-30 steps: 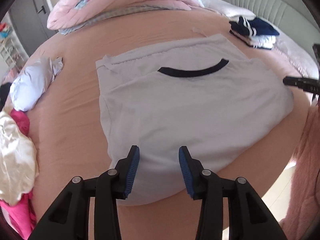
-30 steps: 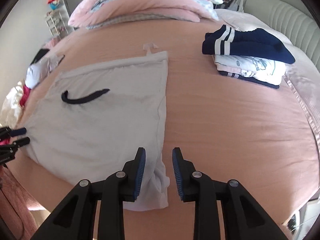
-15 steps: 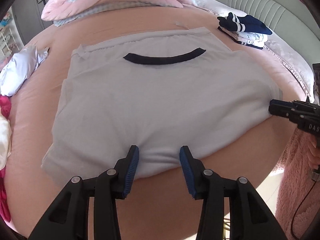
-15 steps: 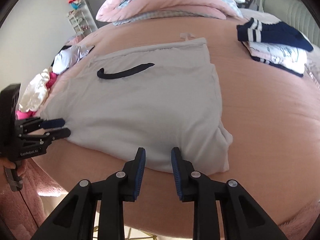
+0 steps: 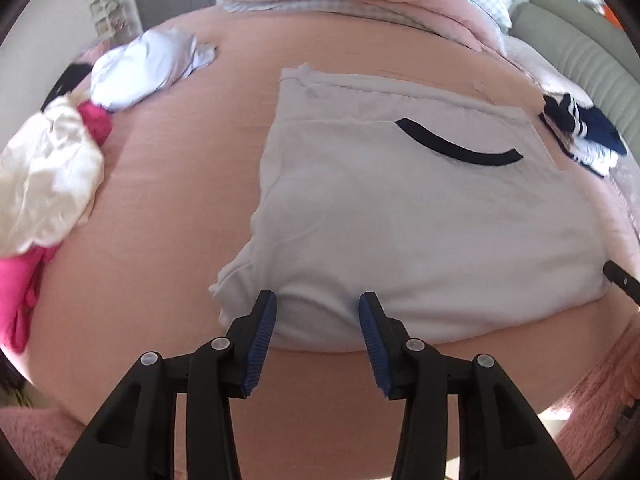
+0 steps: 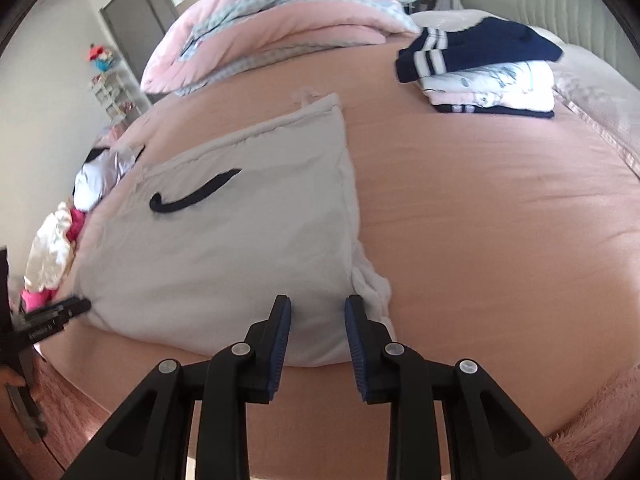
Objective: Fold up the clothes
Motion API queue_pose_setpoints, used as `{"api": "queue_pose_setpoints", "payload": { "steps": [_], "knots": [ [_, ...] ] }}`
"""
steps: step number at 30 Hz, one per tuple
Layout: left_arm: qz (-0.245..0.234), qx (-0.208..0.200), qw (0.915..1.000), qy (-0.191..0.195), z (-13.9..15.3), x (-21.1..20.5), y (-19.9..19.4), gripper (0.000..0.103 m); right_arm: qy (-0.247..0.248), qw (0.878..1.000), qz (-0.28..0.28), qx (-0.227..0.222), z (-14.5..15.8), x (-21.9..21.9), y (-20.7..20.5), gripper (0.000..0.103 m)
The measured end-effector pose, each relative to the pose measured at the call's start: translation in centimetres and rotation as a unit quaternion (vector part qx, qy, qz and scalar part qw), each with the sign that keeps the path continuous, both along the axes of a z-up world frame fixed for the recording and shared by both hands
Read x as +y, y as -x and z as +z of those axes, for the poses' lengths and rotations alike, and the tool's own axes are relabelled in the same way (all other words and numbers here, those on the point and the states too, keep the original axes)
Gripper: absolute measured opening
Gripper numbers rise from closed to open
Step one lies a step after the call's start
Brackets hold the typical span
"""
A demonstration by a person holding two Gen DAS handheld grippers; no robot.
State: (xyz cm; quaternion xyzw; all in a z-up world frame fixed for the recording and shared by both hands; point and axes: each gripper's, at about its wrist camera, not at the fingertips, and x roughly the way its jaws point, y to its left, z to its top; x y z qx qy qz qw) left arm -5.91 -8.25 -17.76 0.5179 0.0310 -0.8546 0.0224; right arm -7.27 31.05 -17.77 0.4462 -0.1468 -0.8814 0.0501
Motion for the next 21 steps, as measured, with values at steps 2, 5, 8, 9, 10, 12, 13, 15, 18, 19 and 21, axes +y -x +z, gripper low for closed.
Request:
{"api": "queue_pose_setpoints", "payload": {
  "steps": [2,5,8,9,10,12,13,15,18,19,21],
  "knots": [
    [0.013,0.001,0.9998,0.013,0.5,-0.4,-0.6,0.04,0.025,0.999,-0.027,0.0,0.1,1.6,-0.3,0.028],
    [0.04,0.035,0.9962,-0.069,1.6,-2.2,-1.3,0.04,0.014,0.999,-0.036,-0.004,0.1,1.9,-0.6,0.028],
    [0.05,0.021,0.9958,-0.074,0.6,-2.8,-0.4,0.04,0.024,0.999,-0.024,0.012,0.7,1.4,-0.7,0.028],
    [0.053,0.01,0.9967,-0.061,0.0,-2.8,-0.1,0.04,0.02,1.0,-0.018,0.012,0.8,1.1,-0.5,0.028],
    [0.055,-0.001,0.9973,-0.048,-0.6,-2.8,0.2,0.043,0.01,1.0,-0.015,0.007,0.5,0.8,-0.4,0.03],
    [0.069,0.002,0.9959,-0.059,-1.0,-3.4,-0.3,0.046,-0.022,1.0,-0.014,-0.018,-0.5,0.2,0.1,0.031],
    [0.075,0.002,0.9956,-0.056,-1.1,-3.6,-0.5,0.046,-0.028,0.999,-0.017,-0.024,-0.9,0.2,0.1,0.034],
    [0.087,0.001,0.9951,-0.048,-1.0,-4.0,-0.8,0.047,-0.034,0.998,-0.042,-0.022,-0.8,1.0,-0.2,0.035],
    [0.105,-0.001,0.9938,-0.036,-1.0,-4.7,-1.4,0.046,-0.028,0.997,-0.067,-0.023,-0.8,2.1,-0.4,0.039],
    [0.109,0.001,0.9933,-0.037,-0.8,-4.9,-1.5,0.046,-0.018,0.997,-0.07,-0.025,-0.9,2.4,-0.5,0.039],
    [0.111,0.015,0.9912,-0.07,-0.4,-5.5,-1.7,0.046,-0.017,0.997,-0.07,-0.02,-0.6,2.4,-0.7,0.039]
  ]
}}
